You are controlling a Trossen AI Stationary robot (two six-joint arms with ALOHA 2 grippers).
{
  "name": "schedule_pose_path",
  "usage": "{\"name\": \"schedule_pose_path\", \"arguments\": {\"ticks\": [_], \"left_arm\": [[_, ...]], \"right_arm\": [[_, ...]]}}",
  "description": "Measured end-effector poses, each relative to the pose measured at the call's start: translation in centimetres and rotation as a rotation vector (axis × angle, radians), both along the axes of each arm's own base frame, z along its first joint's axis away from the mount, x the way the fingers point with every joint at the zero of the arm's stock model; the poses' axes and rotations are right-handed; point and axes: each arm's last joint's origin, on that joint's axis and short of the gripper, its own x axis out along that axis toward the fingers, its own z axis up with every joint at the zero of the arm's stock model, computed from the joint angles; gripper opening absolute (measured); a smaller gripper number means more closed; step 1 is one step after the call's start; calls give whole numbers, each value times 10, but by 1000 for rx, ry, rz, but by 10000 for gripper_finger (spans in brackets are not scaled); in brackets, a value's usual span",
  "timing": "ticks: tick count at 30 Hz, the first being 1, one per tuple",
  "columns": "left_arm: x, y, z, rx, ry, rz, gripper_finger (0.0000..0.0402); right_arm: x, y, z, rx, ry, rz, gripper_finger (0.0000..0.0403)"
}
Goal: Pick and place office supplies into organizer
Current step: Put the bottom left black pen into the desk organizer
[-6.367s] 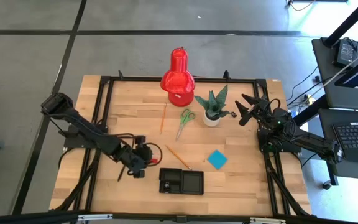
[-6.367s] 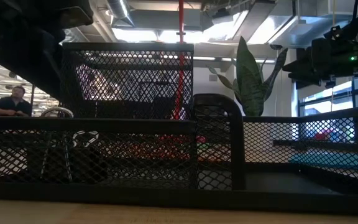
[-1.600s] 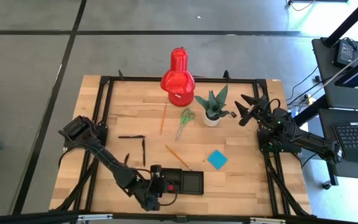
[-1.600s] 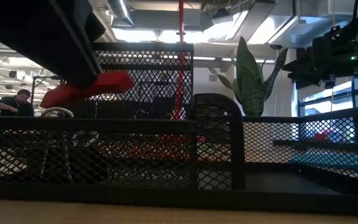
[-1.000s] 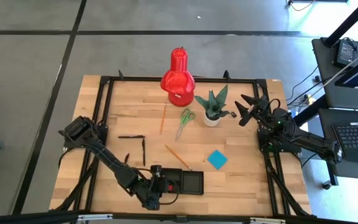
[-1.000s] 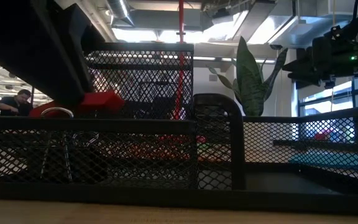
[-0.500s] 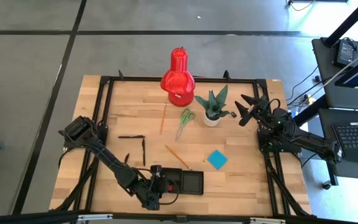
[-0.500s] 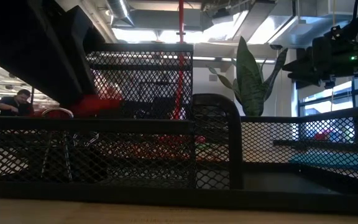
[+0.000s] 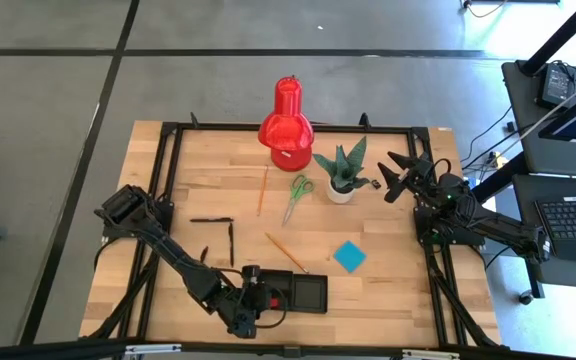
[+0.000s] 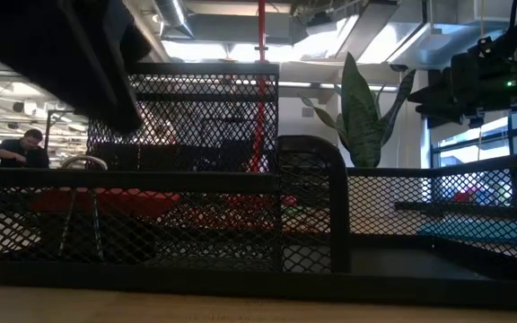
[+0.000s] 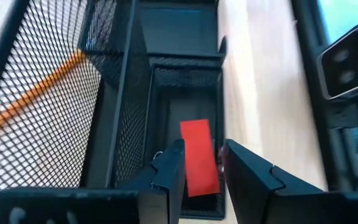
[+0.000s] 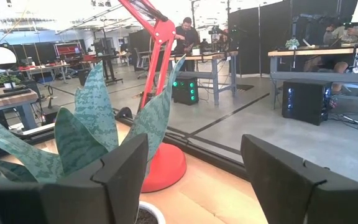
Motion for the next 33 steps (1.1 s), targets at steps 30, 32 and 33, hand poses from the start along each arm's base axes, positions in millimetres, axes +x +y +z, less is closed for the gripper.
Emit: {"name": "schedule_pose_path", "arguments": {"ticks": [30,32,33], "left_arm": [[-85,61,43,-74,662,650,102],[-88,64,43,-33,676,666,102],[-89,66,42,-21,680,671,102]], "right_arm": [[0,0,0,-1,1,0,260],[0,0,0,-1,1,0,260],[0,0,0,-1,1,0,260]]}}
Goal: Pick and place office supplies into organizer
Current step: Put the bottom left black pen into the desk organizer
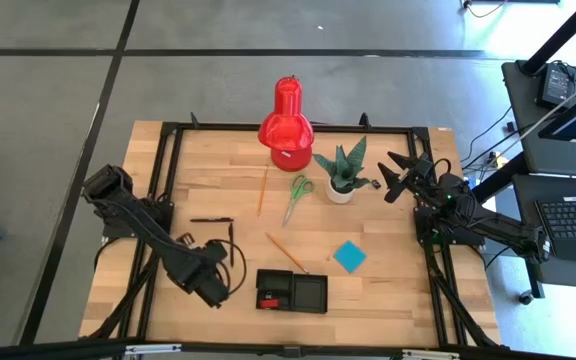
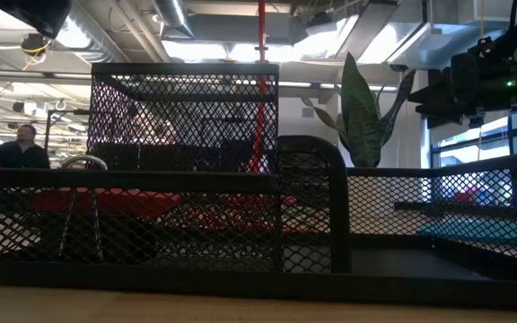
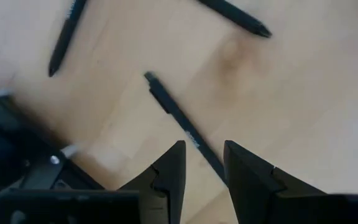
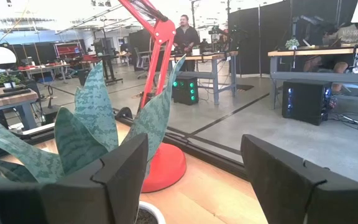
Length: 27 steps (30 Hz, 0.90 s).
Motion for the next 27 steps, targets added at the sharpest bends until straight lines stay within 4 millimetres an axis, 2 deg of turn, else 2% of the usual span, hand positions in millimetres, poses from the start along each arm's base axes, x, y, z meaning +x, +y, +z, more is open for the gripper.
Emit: {"name": "schedule_pose_path", "arguments": {"ticks": [6,11,16,19,22,27], "left_arm": [[3,10,6,16,-25,-65,102],[-7,29,29,42,-56,-69,102],[-21,45,57,55,-190,-39,102],[-28,50,65,51,-259,13,102],[-37,58,59,53,-258,76,102],[-58,73,26,-8,-112,213,102]], "right_arm": [[0,0,0,0,0,0,260],[0,0,0,2,-2,1,260],[0,1,0,0,0,25,260],[1,1,0,0,2,27,260],[1,1,0,-2,3,27,260],[1,1,0,-2,4,27,260]]}}
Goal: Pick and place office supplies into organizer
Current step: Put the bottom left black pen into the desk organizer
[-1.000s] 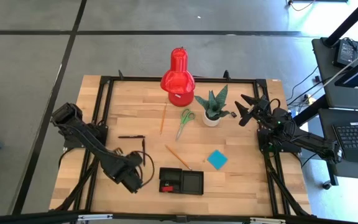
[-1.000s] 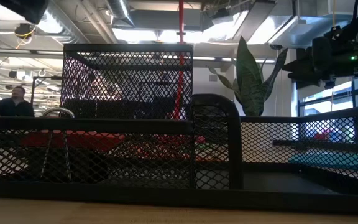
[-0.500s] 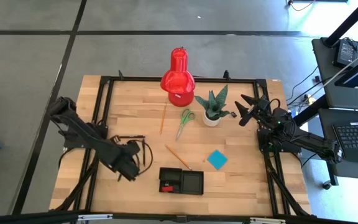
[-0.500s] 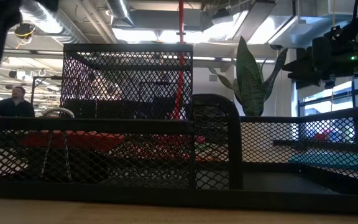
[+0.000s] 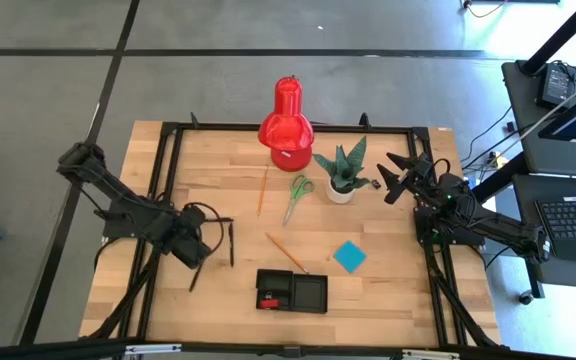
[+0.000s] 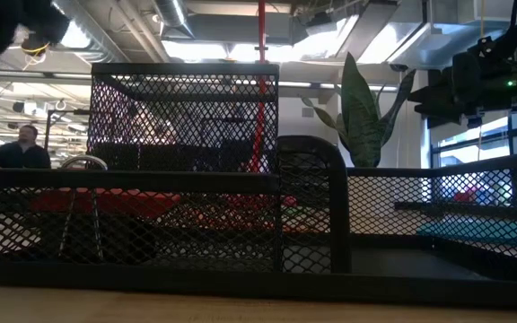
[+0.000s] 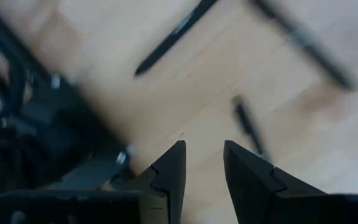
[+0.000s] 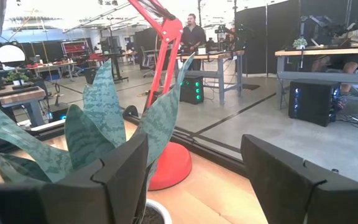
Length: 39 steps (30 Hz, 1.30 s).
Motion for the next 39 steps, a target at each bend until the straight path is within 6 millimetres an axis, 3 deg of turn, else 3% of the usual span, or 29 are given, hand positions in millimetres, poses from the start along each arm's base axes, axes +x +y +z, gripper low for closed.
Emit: {"name": "schedule_pose_path", "arguments": {"ticks": [12,26,33,39], "left_arm": [[-17,15,-57,-107,-87,152,105],[-2,23,-59,-164,-150,128,174],[7,23,-62,-178,-184,143,176],[16,17,-78,-207,-108,159,169]], "right_arm": [[0,0,0,-11,10,-1,260],[0,0,0,-21,18,-2,260],[0,0,0,-38,33,-4,260],[0,0,0,-39,34,-4,260]]}}
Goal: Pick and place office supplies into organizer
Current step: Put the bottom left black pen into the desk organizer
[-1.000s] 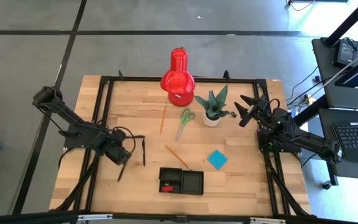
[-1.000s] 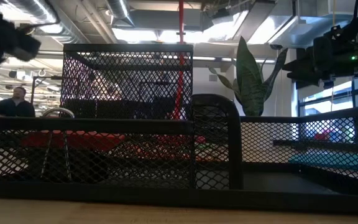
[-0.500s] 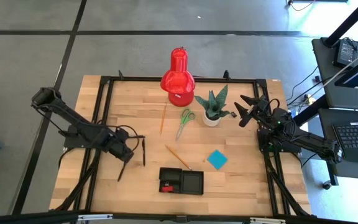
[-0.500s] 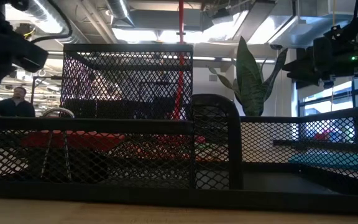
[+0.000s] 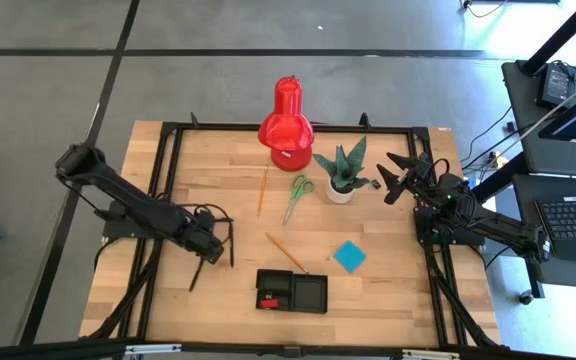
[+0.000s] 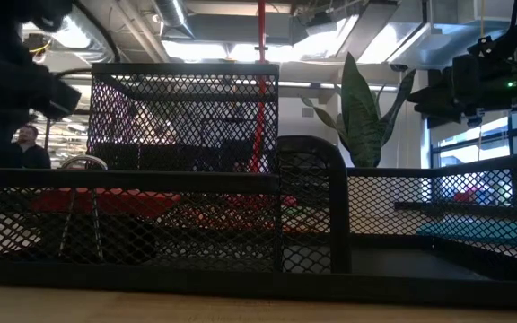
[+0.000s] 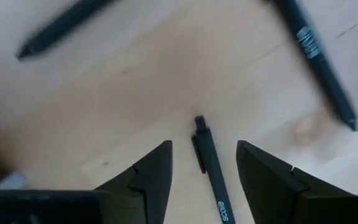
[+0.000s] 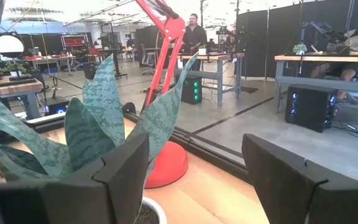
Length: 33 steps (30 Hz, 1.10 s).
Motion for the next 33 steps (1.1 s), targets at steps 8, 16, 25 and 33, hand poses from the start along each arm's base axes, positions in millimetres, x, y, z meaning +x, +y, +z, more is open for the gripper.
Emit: {"name": "schedule_pose_path", "arguments": {"ticks": [8,16,25,33], "left_arm": [[14,-9,-25,-38,68,17,166],[18,-12,-36,-48,152,40,152],[18,-11,-37,-57,153,58,117],[19,-11,-37,-23,135,-6,82]], "right_arm": [[0,0,0,0,0,0,260],[0,0,0,1,0,0,260],[0,0,0,0,0,0,260],[0,0,0,0,0,0,260]]}}
